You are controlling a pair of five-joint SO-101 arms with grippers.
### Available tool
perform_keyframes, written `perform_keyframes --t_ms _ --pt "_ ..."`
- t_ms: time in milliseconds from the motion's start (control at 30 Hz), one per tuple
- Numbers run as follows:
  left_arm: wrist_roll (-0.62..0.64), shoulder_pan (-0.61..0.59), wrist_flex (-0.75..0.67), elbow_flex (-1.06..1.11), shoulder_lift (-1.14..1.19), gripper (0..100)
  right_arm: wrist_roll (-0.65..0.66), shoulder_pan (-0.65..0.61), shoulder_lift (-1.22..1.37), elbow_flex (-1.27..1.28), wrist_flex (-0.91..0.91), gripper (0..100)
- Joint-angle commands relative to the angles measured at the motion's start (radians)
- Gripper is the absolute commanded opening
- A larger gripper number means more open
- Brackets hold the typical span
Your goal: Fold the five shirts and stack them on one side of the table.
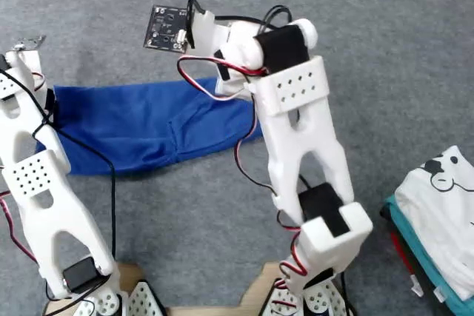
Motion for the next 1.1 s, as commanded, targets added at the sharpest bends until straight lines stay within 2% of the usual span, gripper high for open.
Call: perform_keyframes --t_ms 0,267,433,500,567,700,833,1000,1067 --pt "0.0 0.002 0.035 0.008 0.002 2 0.006 0.036 -0.074 -0.002 0.012 0.5" --pt "0.104 0.029 0.037 0.06 -0.045 2 0.003 0.12 -0.128 0.002 0.014 0.5" --pt "0.16 0.086 0.037 0.157 -0.136 2 0.003 0.168 -0.163 0.116 0.011 0.5" --pt "0.187 0.097 0.037 0.166 -0.2 2 -0.026 0.197 -0.166 0.168 0.005 0.5" --pt "0.199 0.121 0.037 0.19 -0.272 2 -0.112 0.26 -0.166 0.223 -0.051 0.5" --pt "0.261 0.227 0.037 0.272 -0.392 2 -0.265 0.441 -0.16 0.367 -0.267 0.5" --pt "0.353 0.348 0.035 0.308 -0.417 2 -0.321 0.561 -0.157 0.616 -0.514 0.5" --pt "0.454 0.46 0.035 0.318 -0.456 2 -0.476 0.679 -0.153 1.102 -1.099 0.5" --pt "0.483 0.493 0.035 0.307 -0.475 2 -0.531 0.685 -0.174 1.224 -1.237 0.5"
